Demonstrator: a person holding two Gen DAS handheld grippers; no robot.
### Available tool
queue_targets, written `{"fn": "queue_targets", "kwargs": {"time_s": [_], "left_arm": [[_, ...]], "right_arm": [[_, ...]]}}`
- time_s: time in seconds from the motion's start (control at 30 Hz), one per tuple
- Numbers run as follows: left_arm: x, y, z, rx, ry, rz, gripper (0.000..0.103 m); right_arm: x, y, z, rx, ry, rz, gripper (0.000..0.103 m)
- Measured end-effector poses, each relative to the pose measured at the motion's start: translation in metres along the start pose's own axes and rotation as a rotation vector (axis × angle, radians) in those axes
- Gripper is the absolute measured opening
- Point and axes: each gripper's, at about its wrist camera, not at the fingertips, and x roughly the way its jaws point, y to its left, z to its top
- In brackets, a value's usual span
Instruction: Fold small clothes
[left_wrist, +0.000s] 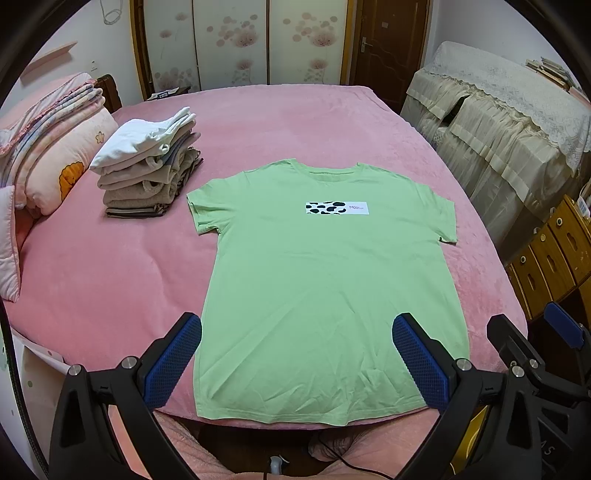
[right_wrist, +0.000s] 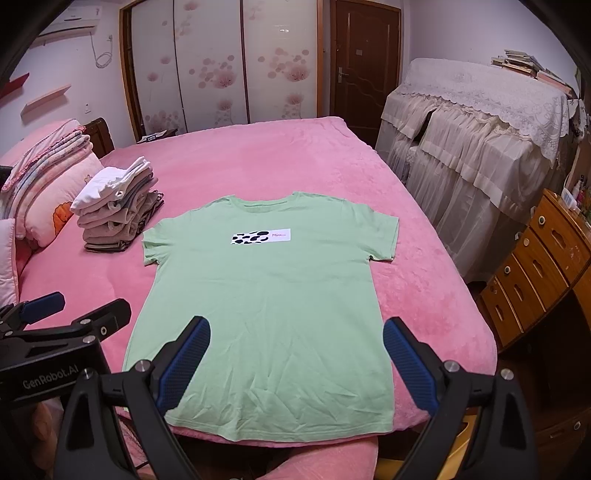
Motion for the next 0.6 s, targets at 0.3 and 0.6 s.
{"fn": "queue_targets", "kwargs": {"time_s": [0.3,0.6], "left_arm": [[-0.002,0.000,-0.004,-0.006,-0.004,-0.001,0.103],[-0.002,0.000,-0.005,-0.004,-0.005,-0.002,0.103]], "right_arm": [[-0.002,0.001,0.002,0.012,-0.002,0.011,0.096],[-0.001,-0.007,0.004,0.029,-0.012,0.002,0.096]]}}
